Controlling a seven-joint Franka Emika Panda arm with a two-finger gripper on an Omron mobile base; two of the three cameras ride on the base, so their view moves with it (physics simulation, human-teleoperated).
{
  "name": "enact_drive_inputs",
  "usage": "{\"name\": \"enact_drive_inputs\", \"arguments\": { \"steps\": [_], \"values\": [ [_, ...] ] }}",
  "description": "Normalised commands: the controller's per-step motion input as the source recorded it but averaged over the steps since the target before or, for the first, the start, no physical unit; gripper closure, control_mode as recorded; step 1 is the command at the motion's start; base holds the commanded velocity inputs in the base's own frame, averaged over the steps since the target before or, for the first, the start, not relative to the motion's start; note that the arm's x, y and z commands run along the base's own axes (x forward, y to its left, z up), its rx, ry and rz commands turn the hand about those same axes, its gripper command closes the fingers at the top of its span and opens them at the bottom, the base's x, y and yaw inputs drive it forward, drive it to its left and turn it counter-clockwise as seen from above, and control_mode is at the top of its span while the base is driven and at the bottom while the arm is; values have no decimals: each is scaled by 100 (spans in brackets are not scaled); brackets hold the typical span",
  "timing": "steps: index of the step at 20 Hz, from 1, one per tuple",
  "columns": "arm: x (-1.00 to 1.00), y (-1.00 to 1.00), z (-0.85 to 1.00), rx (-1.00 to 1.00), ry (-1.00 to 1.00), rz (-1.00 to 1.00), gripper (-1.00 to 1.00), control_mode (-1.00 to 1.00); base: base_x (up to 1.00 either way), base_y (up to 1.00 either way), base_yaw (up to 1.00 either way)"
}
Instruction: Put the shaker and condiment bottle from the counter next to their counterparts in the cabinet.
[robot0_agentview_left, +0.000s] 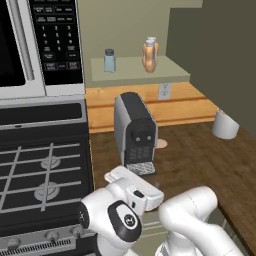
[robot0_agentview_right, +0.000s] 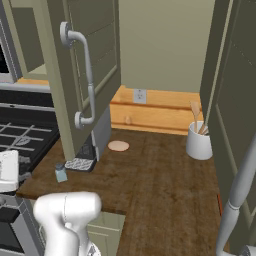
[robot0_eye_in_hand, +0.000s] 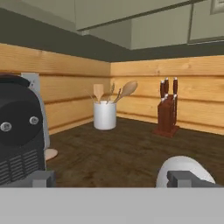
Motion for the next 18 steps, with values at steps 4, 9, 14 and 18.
{"name": "enact_drive_inputs", "arguments": {
  "steps": [4, 9, 14, 18],
  "values": [
    [11, 0, -57, 0, 0, -3, -100, -100, 0, 0, 0],
    [34, -2, -45, 0, 0, 0, -100, -100, 0, 0, 0],
    [19, -1, -26, 0, 0, 0, -100, -100, 0, 0, 0],
    [18, 9, -25, -1, 0, -2, -100, -100, 0, 0, 0]
  ]
}}
